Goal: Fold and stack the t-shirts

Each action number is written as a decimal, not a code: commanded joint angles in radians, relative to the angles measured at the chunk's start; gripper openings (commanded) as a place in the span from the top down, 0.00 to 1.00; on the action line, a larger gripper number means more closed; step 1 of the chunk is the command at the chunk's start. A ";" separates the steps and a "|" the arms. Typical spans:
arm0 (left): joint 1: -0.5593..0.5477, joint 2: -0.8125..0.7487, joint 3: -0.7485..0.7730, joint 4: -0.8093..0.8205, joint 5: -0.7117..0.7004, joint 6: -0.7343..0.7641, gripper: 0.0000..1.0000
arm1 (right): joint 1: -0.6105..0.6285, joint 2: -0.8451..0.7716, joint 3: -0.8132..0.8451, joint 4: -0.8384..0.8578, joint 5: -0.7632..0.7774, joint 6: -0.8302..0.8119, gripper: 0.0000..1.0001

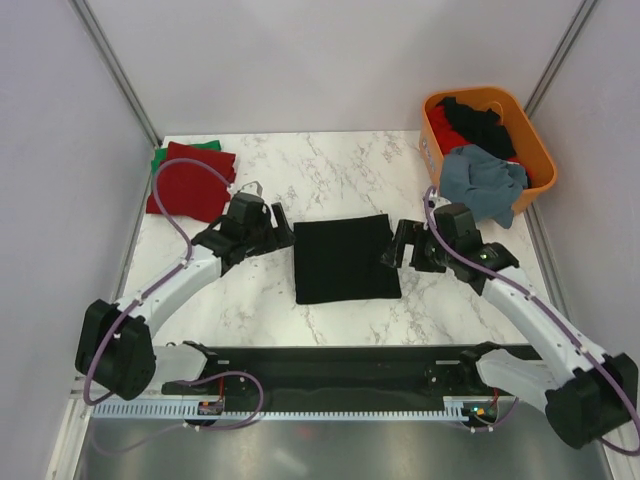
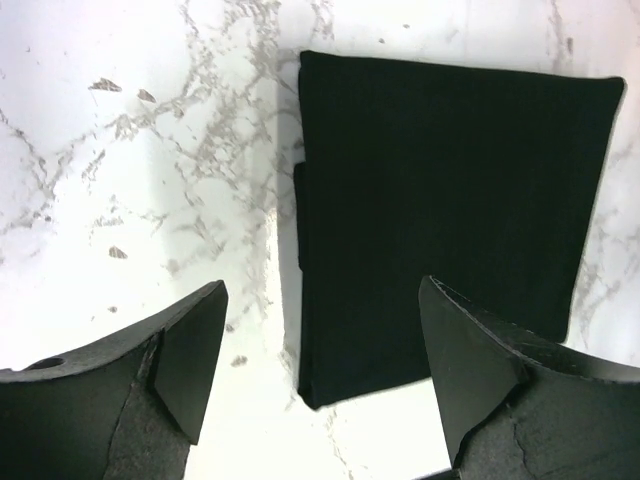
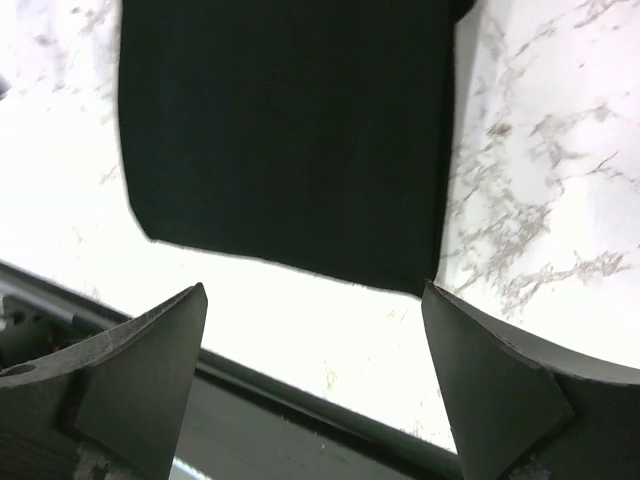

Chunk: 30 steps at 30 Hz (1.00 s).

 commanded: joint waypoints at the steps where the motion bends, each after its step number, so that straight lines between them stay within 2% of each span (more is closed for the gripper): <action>1: 0.060 0.084 -0.049 0.161 0.117 0.063 0.15 | 0.040 -0.113 -0.012 -0.120 -0.012 -0.005 0.04; 4: 0.122 0.169 -0.106 0.360 0.257 0.026 0.15 | 0.106 -0.231 -0.134 -0.053 -0.083 0.084 0.04; 7: 0.134 0.273 -0.097 0.460 0.343 0.010 0.15 | 0.165 -0.333 -0.305 0.019 -0.095 0.145 0.04; 10: 0.136 0.339 -0.074 0.517 0.408 -0.018 0.17 | 0.167 -0.365 -0.377 0.021 -0.095 0.147 0.04; 18: 0.136 0.473 -0.106 0.596 0.426 -0.079 0.25 | 0.172 -0.339 -0.436 0.085 -0.090 0.156 0.04; 24: 0.133 0.554 -0.123 0.654 0.471 -0.118 0.46 | 0.182 -0.267 -0.438 0.145 -0.086 0.158 0.04; 26: 0.134 0.546 -0.134 0.660 0.469 -0.121 0.50 | 0.184 -0.261 -0.444 0.163 -0.086 0.164 0.04; 29: 0.134 0.545 -0.127 0.660 0.471 -0.124 0.69 | 0.192 -0.255 -0.464 0.208 -0.092 0.190 0.04; 30: 0.133 0.549 -0.121 0.660 0.481 -0.124 0.83 | 0.198 -0.253 -0.471 0.223 -0.094 0.201 0.04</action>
